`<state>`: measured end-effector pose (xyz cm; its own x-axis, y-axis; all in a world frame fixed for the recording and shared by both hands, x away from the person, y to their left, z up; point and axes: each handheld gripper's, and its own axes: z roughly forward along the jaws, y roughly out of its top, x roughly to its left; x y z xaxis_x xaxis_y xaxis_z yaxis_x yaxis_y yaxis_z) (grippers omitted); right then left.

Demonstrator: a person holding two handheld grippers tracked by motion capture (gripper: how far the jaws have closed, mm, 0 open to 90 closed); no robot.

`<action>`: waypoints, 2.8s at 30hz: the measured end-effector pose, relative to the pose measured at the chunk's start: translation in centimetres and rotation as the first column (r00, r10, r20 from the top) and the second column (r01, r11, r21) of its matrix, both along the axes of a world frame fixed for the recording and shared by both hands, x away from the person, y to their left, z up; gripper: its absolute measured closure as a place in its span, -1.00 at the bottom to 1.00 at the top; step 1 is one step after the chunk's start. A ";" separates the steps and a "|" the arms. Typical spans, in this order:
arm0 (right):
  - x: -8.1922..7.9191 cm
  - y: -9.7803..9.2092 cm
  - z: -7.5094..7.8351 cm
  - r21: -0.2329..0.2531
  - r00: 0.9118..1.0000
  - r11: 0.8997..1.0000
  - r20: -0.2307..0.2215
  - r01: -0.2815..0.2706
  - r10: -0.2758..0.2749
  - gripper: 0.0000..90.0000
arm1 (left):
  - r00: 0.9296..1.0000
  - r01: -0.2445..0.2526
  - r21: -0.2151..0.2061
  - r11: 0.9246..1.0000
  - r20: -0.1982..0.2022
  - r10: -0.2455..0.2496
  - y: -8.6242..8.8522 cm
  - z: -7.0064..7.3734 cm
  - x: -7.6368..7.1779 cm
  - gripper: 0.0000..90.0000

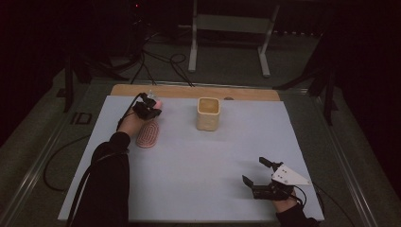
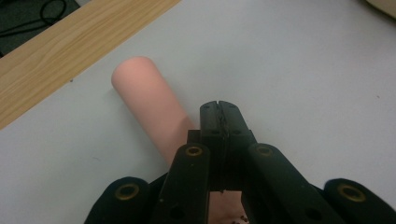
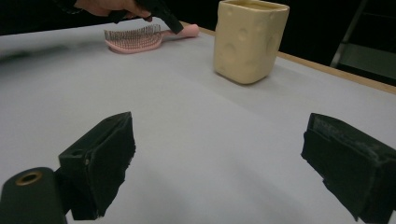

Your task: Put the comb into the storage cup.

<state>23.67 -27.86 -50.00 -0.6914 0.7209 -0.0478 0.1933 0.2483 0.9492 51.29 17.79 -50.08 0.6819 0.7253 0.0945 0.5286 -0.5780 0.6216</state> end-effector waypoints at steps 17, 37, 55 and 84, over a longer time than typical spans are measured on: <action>0.0 -0.1 0.1 -0.002 1.000 1.000 0.003 0.001 -0.001 -0.80 | 0.996 -0.094 0.039 0.995 -0.007 0.094 4.6 0.1 -0.7 1.00; -0.1 0.1 0.1 -0.007 1.000 1.000 0.004 0.002 -0.002 -0.79 | 0.970 -0.239 0.055 0.969 -0.041 0.241 11.6 -0.2 -3.3 1.00; -0.2 0.4 0.5 -0.012 1.000 1.000 0.018 0.003 -0.003 -0.79 | 0.963 -0.255 0.056 0.965 -0.078 0.259 15.6 -0.2 -8.6 1.00; -0.4 0.4 0.6 -0.019 1.000 1.000 0.023 0.008 -0.008 -0.79 | 0.974 -0.168 0.014 0.986 -0.149 0.168 15.1 0.2 -17.7 1.00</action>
